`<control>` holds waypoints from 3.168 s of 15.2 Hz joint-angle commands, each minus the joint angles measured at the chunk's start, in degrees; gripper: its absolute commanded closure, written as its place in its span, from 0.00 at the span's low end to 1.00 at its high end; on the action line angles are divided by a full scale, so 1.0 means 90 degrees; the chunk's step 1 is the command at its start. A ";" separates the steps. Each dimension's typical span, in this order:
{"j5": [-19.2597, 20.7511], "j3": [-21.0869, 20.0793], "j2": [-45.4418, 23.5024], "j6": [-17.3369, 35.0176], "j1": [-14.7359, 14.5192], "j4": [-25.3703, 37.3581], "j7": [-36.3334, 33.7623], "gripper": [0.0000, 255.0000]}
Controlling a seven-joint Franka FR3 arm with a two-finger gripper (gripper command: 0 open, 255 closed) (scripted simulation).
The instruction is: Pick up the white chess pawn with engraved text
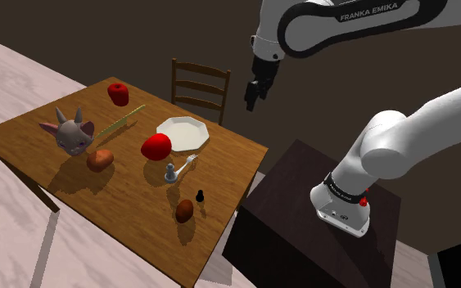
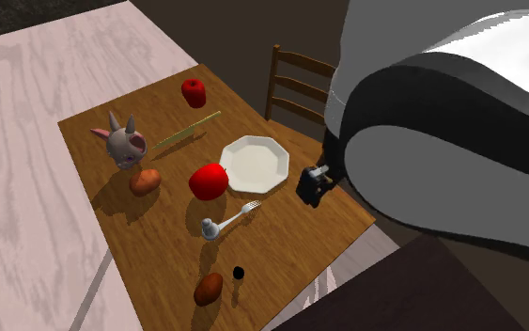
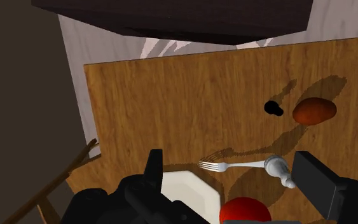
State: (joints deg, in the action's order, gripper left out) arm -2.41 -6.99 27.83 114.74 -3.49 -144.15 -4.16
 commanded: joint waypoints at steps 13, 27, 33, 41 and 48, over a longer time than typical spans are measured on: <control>0.0434 -0.0819 -0.3251 0.2493 -0.0308 0.0876 -0.1206 0.00; 0.1696 -0.0602 -0.6699 0.3404 -0.1249 0.3417 -0.2511 0.00; 0.1865 -0.0457 -0.7596 0.3553 -0.1524 0.4186 -0.2666 0.00; 0.1935 -0.0375 -0.7929 0.3762 -0.1587 0.4312 -0.2715 1.00; 0.1936 -0.0375 -0.7927 0.3765 -0.1585 0.4307 -0.2713 1.00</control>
State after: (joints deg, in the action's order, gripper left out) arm 15.01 -10.38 -43.48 148.63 -17.77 -105.36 -28.58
